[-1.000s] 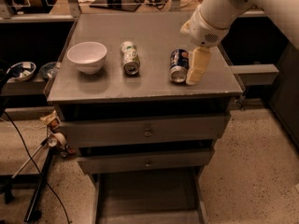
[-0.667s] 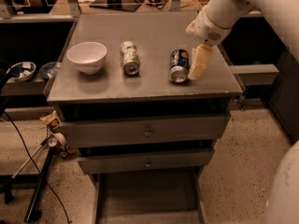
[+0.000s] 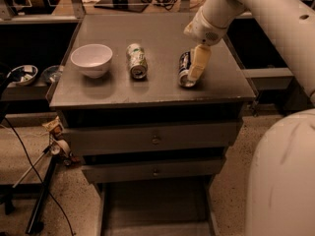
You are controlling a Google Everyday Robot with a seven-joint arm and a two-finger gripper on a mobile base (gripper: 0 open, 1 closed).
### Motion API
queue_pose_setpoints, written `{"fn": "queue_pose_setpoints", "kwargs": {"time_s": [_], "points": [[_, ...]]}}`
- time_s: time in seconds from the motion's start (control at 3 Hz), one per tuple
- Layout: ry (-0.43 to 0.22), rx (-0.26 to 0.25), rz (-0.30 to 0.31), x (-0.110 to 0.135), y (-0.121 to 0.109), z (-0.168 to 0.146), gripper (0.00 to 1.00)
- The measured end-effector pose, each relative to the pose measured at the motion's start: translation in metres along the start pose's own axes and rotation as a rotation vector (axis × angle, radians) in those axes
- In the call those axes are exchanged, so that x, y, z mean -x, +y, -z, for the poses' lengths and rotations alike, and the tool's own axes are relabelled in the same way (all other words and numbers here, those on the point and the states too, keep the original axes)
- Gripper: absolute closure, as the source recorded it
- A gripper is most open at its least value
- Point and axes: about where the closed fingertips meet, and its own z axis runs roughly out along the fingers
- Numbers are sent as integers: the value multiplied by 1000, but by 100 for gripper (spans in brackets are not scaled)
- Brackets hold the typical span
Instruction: Place pepsi can into bottom drawer
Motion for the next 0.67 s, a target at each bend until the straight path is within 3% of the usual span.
{"fn": "queue_pose_setpoints", "kwargs": {"time_s": [0.33,0.67], "points": [[-26,38,-23,-2,10,-15,0],[-26,38,-23,-2,10,-15,0]]}}
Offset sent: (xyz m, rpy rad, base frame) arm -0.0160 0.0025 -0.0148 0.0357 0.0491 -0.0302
